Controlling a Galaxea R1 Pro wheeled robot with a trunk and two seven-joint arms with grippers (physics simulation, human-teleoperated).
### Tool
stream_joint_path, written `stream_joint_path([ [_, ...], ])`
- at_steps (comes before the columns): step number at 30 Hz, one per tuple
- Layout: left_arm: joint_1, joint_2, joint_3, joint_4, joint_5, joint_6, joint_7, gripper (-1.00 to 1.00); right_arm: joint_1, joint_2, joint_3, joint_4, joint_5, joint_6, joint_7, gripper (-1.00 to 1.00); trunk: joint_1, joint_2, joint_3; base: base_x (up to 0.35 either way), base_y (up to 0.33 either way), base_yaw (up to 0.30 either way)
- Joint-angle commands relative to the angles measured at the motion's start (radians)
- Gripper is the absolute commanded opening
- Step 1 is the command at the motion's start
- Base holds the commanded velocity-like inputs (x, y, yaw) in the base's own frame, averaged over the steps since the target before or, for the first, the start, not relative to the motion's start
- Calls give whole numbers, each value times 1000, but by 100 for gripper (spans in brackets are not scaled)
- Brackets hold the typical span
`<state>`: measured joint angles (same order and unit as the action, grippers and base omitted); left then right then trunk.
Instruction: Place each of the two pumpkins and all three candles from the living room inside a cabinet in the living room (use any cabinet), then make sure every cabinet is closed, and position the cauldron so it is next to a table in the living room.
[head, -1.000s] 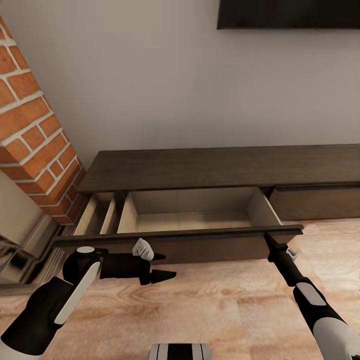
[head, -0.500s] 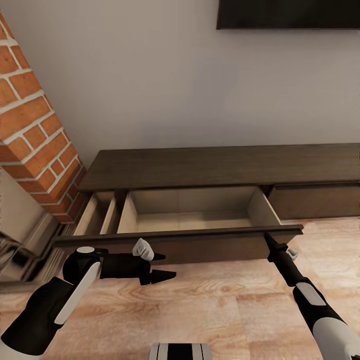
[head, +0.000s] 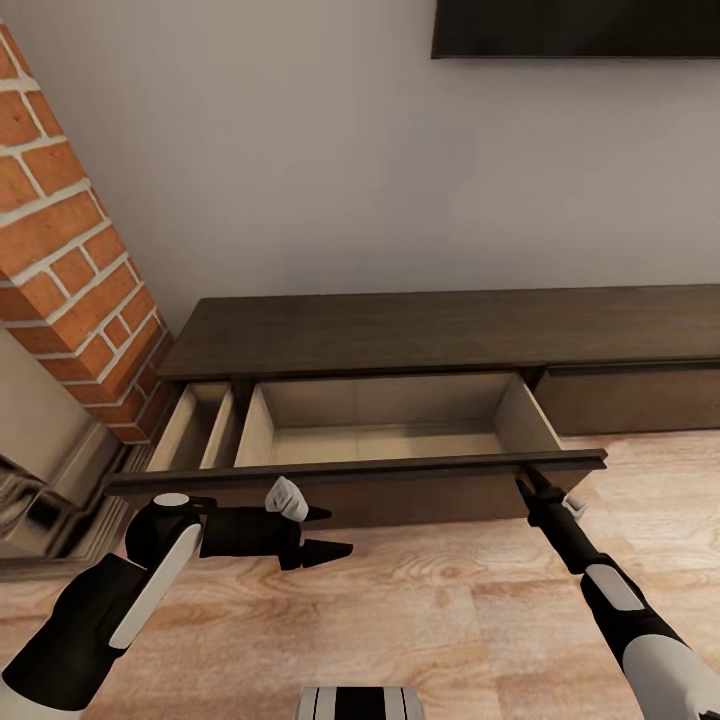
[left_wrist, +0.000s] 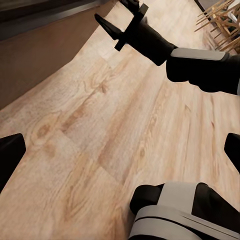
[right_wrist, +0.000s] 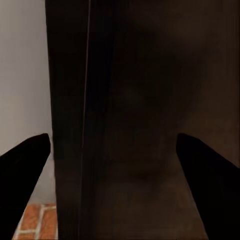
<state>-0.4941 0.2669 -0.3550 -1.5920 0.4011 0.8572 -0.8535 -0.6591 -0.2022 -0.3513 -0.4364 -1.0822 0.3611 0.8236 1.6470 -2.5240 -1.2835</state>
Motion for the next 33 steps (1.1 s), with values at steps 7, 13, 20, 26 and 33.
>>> stream_joint_path([
  [7, 0, 0, -1, 0, 4, 5, 1, 100, -1, 0, -2, 1, -7, 9, 0, 100, 0, 0, -1, -1, 0, 0],
  [13, -1, 0, -1, 0, 4, 5, 1, 100, -1, 0, -2, 1, -7, 9, 0, 100, 0, 0, -1, -130, 0, 0],
  [20, -1, 0, -1, 0, 4, 5, 1, 100, -1, 0, -2, 1, -7, 9, 0, 100, 0, 0, -1, -112, 0, 0],
  [26, -1, 1, -1, 0, 4, 5, 1, 100, -1, 0, -2, 1, -7, 9, 0, 100, 0, 0, -1, -220, 0, 0],
  [33, 0, 1, -1, 0, 4, 5, 0, 100, -1, 1, -2, 1, -7, 9, 0, 100, 0, 0, -1, -40, 0, 0],
])
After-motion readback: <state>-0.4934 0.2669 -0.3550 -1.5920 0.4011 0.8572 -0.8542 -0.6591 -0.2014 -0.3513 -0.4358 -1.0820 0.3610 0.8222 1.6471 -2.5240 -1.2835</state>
